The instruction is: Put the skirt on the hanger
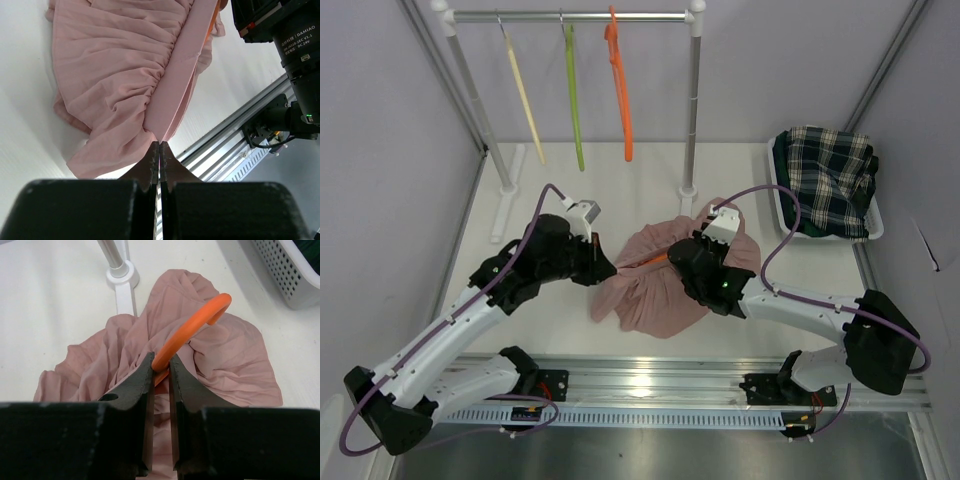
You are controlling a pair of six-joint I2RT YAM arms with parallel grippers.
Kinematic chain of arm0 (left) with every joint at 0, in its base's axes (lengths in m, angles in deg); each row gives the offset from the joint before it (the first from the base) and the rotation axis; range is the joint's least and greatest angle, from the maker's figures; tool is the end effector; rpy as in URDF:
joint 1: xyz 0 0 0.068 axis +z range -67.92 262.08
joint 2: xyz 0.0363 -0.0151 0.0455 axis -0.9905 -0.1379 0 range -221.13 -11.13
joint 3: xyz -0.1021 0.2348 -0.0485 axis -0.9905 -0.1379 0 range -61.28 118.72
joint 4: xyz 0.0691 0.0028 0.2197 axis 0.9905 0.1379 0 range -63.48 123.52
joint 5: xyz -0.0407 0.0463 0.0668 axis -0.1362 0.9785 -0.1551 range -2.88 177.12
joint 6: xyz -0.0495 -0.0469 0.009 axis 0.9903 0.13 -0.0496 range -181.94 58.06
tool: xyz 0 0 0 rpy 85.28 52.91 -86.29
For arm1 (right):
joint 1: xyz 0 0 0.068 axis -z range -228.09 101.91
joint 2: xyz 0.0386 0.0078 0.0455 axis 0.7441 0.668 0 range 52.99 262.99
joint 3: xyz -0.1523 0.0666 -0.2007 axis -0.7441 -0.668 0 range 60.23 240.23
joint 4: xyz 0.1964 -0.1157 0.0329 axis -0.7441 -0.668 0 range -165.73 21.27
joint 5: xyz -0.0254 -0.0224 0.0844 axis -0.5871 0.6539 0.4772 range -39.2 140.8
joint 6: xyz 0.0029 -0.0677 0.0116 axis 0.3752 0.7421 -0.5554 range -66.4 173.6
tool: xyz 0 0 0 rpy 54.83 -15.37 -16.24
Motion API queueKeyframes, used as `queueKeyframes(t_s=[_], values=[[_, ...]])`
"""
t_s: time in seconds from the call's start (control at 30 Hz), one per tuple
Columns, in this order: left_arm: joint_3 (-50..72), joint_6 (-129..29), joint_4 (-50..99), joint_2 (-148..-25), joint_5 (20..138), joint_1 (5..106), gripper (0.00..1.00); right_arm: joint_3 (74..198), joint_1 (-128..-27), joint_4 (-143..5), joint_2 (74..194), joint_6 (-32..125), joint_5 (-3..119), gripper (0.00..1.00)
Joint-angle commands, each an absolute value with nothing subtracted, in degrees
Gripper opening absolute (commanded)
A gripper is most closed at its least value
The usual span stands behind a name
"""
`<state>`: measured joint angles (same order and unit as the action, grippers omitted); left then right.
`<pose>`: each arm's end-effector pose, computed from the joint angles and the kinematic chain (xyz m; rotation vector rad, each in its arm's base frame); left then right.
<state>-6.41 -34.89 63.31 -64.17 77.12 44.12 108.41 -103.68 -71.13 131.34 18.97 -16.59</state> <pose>0.1389 -0.1206 0.3072 0.3218 2.2720 -0.8108 0.1907 0.1878 0.2540 0.2968 1.7564 -0.1378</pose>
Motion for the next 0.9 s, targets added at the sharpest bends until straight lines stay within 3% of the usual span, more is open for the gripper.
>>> queueKeyframes(t_s=[0.0, 0.37, 0.87], values=[[-4.1, -36.2, 64.7, -62.5, 76.7, 44.3, 0.00, 105.2, -102.7, -73.0, 129.9, 23.1, -17.4, 0.00], [-0.5, -33.4, 54.6, -72.6, 74.4, 41.4, 0.00, 113.0, -113.9, -78.8, 132.0, 20.5, -16.3, 0.00], [-3.0, -37.0, 55.9, -72.4, 74.8, 38.7, 0.00, 120.1, -116.0, -80.3, 131.0, 24.3, -11.3, 0.00]])
